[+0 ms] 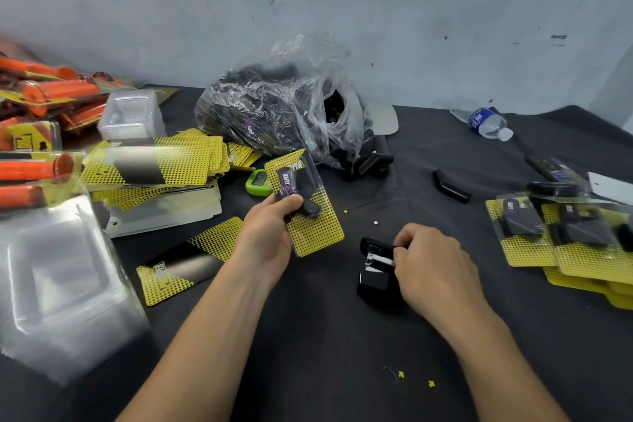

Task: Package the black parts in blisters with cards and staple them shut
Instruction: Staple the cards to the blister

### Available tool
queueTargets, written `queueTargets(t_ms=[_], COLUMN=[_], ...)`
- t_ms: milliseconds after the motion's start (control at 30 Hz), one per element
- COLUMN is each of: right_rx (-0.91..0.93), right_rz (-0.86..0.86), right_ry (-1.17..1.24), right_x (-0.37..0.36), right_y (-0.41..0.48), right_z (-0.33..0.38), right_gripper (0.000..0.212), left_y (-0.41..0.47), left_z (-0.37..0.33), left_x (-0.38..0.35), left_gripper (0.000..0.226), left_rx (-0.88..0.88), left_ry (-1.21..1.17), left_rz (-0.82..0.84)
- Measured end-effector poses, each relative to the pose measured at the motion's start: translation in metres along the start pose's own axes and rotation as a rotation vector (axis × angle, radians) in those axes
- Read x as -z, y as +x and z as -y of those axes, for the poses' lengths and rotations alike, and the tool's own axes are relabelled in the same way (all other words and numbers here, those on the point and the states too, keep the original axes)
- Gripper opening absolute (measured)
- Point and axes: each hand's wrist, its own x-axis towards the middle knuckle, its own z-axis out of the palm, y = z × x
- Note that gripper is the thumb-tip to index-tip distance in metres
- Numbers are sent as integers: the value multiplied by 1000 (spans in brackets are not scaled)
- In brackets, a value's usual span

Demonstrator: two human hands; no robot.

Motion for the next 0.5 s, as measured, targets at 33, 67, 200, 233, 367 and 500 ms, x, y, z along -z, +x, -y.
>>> queueTargets(t_ms=[33, 67, 200, 233, 367, 500], right_rx=[26, 58, 195, 219, 241, 256], right_rz=[20, 53, 368, 414, 281, 272], right_ry=[7, 40, 129, 32, -55, 333], right_x=[1, 3, 26, 27, 18, 10], right_y=[-1, -1, -2, -3, 0, -3], right_z=[1, 0, -13, -15, -8, -2], right_gripper=[8, 12, 75, 87, 76, 60], left_y=[0, 0, 0, 0, 3, -2], left_z=[0, -1, -3, -3, -2, -6], left_x=[0, 0, 0, 0, -1, -4], left_gripper=[20, 21, 31, 33, 38, 32], left_rx=[2, 6, 20, 24, 36, 10], left_ry=[1, 3, -5, -14, -74, -220], left_rz=[-4, -7, -34, -37, -40, 65])
